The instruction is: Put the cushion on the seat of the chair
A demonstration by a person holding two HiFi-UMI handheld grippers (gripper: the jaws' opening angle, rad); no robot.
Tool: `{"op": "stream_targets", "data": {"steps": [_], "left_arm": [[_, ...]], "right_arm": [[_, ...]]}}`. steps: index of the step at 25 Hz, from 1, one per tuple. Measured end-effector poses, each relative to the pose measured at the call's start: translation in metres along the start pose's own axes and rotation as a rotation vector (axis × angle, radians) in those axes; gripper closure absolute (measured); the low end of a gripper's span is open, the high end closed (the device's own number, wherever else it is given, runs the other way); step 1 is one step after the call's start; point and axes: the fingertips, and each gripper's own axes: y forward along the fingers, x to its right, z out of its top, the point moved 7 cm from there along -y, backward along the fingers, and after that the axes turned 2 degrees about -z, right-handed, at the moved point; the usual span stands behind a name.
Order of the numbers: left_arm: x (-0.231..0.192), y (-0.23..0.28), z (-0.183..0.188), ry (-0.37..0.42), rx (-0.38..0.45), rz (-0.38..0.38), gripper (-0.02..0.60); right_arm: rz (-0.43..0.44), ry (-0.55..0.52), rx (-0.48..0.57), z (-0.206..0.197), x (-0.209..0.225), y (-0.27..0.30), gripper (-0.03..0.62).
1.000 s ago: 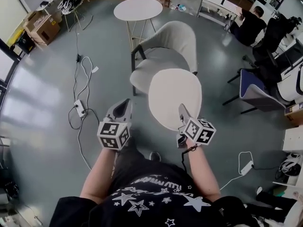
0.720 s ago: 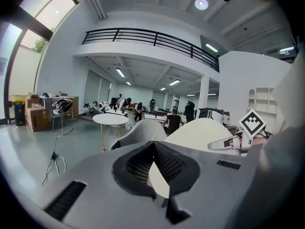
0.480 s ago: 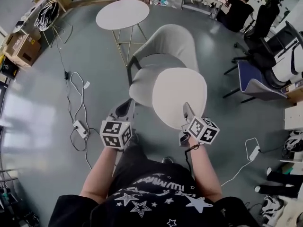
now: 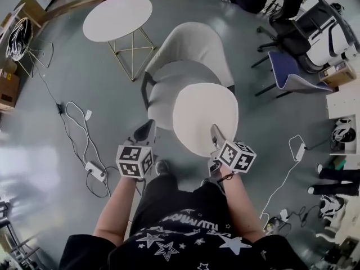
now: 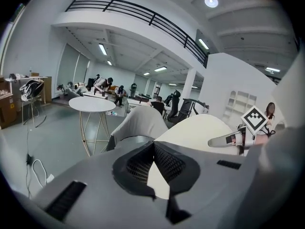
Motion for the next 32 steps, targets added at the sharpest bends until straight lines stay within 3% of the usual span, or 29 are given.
{"op": "stream_targets", "data": {"steps": [11, 17, 26, 32], "left_arm": [[-0.033, 0.039, -0.028, -0.005, -0.098, -0.068, 0.572], [-0.051, 0.064, -0.029, 0.004, -0.115, -0.011, 0.572], [-0.068, 0.128, -0.025, 0.031, -0.159, 0.027, 0.572], [-0.085, 0.175, -0.032, 0.025, -0.179, 0.058, 0.572]], "right_arm": [[0.073, 0.060, -0.052, -0.034, -0.016, 0.028, 0.534], [0.147, 0.119, -0.069, -0.042, -0.006, 0.070, 0.534], [0.233, 0.160, -0.111, -0.016, 0.021, 0.152, 0.534], [0.284, 0.258, -0.142, -0.016, 0.034, 0.202, 0.534]]}}
